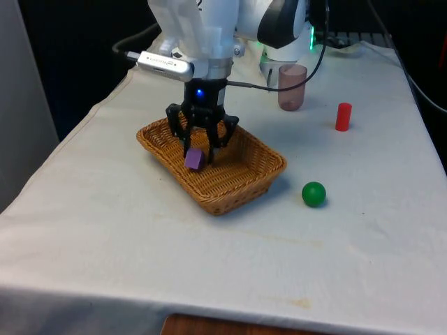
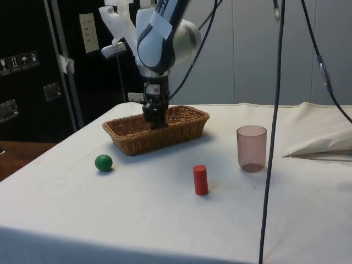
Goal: Pick up the triangular block and place it into the basket.
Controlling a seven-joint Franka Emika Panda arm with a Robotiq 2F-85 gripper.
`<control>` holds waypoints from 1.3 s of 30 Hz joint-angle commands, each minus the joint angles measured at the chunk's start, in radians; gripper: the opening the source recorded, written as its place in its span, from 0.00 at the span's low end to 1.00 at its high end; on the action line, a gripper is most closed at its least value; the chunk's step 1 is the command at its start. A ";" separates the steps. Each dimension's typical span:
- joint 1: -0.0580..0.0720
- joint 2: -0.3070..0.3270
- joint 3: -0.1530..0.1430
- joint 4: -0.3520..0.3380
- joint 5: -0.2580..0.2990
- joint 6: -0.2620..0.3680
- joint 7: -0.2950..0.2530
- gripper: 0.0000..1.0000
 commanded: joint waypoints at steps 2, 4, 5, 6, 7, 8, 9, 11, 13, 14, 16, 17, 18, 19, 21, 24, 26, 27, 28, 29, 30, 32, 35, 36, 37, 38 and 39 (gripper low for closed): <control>-0.007 -0.001 0.009 -0.002 0.008 0.010 -0.008 0.60; -0.007 -0.001 0.008 -0.002 0.008 0.010 -0.008 0.70; -0.007 -0.001 0.008 -0.003 0.008 0.010 -0.008 0.74; -0.007 0.000 0.008 -0.003 0.008 0.010 -0.008 0.79; -0.006 0.000 0.008 -0.003 0.008 0.010 -0.008 0.88; -0.006 0.000 0.008 -0.003 0.008 0.010 -0.008 0.93; -0.006 0.000 0.008 -0.003 0.008 0.010 -0.008 0.97; -0.006 0.000 0.008 -0.003 0.008 0.010 -0.008 1.00; -0.005 -0.001 0.007 -0.003 0.007 0.008 -0.007 1.00; 0.000 -0.008 0.002 -0.003 0.003 0.002 -0.003 1.00; 0.007 -0.020 -0.004 -0.004 -0.003 -0.007 0.002 1.00; 0.013 -0.034 -0.008 -0.007 -0.006 -0.011 0.006 1.00; 0.016 -0.041 -0.009 -0.010 -0.007 -0.014 0.007 1.00; 0.018 -0.048 -0.010 -0.011 -0.009 -0.018 0.009 1.00; 0.020 -0.055 -0.010 -0.013 -0.010 -0.022 0.010 1.00; 0.024 -0.080 -0.008 -0.020 -0.009 -0.031 0.012 1.00; 0.026 -0.091 -0.007 -0.023 -0.008 -0.035 0.013 1.00; 0.027 -0.095 -0.006 -0.024 -0.007 -0.036 0.014 1.00; 0.021 -0.091 -0.001 -0.020 -0.002 -0.034 0.006 1.00; 0.028 -0.099 -0.006 -0.025 -0.007 -0.037 0.014 1.00; 0.029 -0.102 -0.006 -0.026 -0.007 -0.039 0.015 1.00; 0.030 -0.110 -0.006 -0.027 -0.007 -0.043 0.016 1.00; 0.034 -0.128 -0.010 -0.029 -0.011 -0.049 0.019 1.00; 0.026 -0.119 -0.001 -0.024 -0.002 -0.040 0.010 1.00; 0.035 -0.134 -0.010 -0.030 -0.012 -0.052 0.020 1.00; 0.037 -0.146 -0.011 -0.031 -0.013 -0.058 0.022 1.00; 0.037 -0.152 -0.011 -0.032 -0.014 -0.062 0.023 1.00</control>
